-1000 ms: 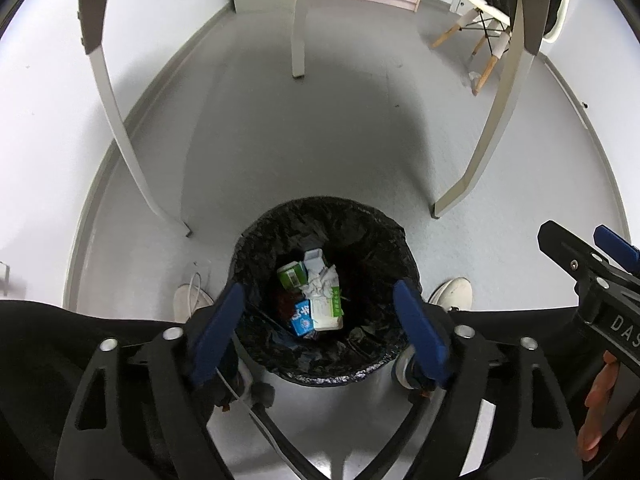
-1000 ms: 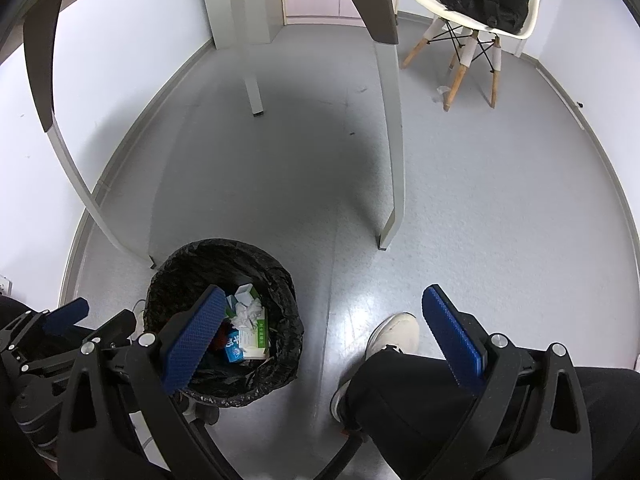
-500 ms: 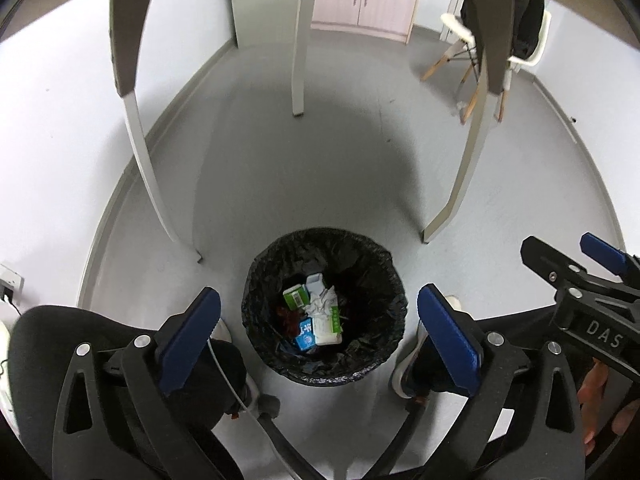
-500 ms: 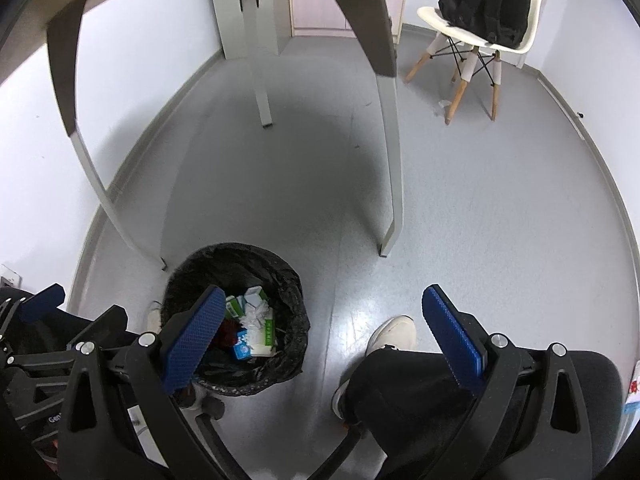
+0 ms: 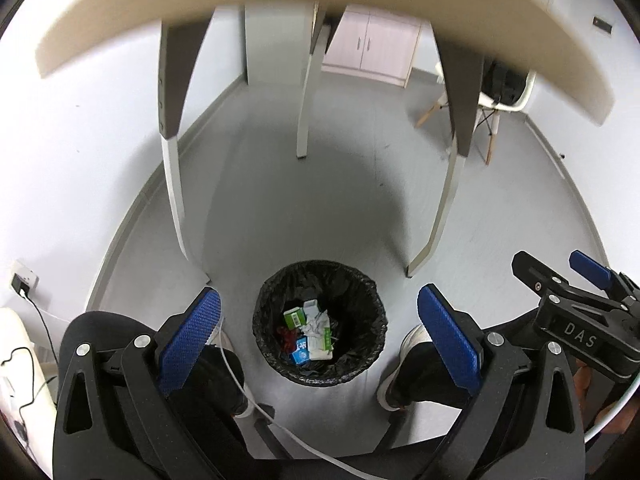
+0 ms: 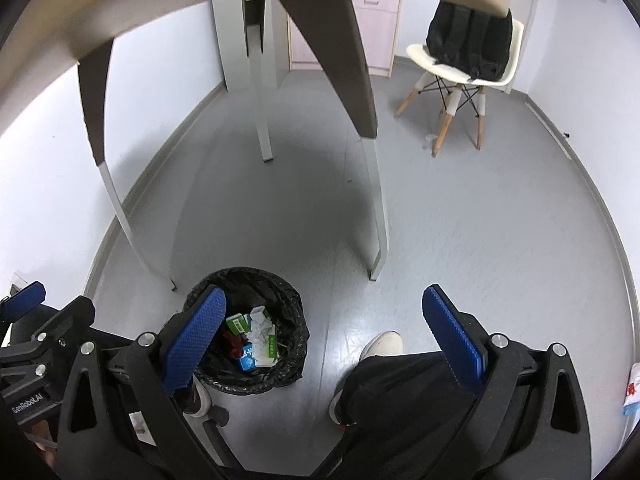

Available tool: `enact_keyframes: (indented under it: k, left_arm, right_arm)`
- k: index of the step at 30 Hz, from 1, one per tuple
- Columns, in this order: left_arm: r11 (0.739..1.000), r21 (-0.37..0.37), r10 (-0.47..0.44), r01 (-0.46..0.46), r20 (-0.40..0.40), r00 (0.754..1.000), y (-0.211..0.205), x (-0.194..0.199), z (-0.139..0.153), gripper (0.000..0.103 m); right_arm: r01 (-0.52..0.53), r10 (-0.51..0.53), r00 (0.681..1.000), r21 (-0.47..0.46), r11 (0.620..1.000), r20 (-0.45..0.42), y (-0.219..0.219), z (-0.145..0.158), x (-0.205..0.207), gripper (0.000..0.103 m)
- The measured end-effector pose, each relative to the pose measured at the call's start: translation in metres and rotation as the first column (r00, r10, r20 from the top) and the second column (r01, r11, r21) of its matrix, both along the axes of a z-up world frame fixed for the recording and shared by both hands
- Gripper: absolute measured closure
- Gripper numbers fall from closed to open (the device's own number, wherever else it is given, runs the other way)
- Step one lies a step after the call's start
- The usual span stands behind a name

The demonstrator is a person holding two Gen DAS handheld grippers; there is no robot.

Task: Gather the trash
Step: 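Raise both open tools back up toward the table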

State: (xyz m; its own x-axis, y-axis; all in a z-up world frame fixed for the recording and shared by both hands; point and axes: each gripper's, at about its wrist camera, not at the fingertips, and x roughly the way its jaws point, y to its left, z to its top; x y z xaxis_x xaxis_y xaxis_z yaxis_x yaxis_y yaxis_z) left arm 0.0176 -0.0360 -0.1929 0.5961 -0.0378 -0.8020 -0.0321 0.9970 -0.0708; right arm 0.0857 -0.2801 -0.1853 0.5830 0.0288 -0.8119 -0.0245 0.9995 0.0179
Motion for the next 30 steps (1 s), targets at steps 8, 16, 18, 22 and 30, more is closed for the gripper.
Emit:
enact_keyframes:
  k: [8,16,18,22,30]
  left_arm:
    - [1.0,-0.003,-0.002,0.002,0.056,0.998,0.0,-0.021,0.038,0.006]
    - [1.0,-0.003,-0.003,0.003,0.11,0.994,-0.003,-0.03,0.077,0.006]
    - [1.0,0.001,-0.005,0.004,0.127,0.992,-0.005,-0.031,0.088,0.006]
    - [1.0,-0.001,0.001,0.0,0.15,0.989,-0.003,-0.034,0.111,0.006]
    - [1.0,0.013,0.017,-0.02,0.191,0.981,0.002,-0.03,0.144,0.006]
  right_arm:
    - [-0.001,0.0,0.997,0.002,1.0,0.078,-0.005,0.043,-0.023,0.008]
    - [-0.005,0.004,0.99,0.01,1.0,0.139,-0.007,0.083,-0.036,0.008]
    - [-0.006,0.004,0.988,0.014,1.0,0.152,-0.008,0.093,-0.038,0.008]
    - [-0.009,0.006,0.983,0.017,1.0,0.186,-0.008,0.116,-0.042,0.008]
    - [-0.004,-0.001,0.97,0.022,1.0,0.242,-0.009,0.153,-0.039,0.008]
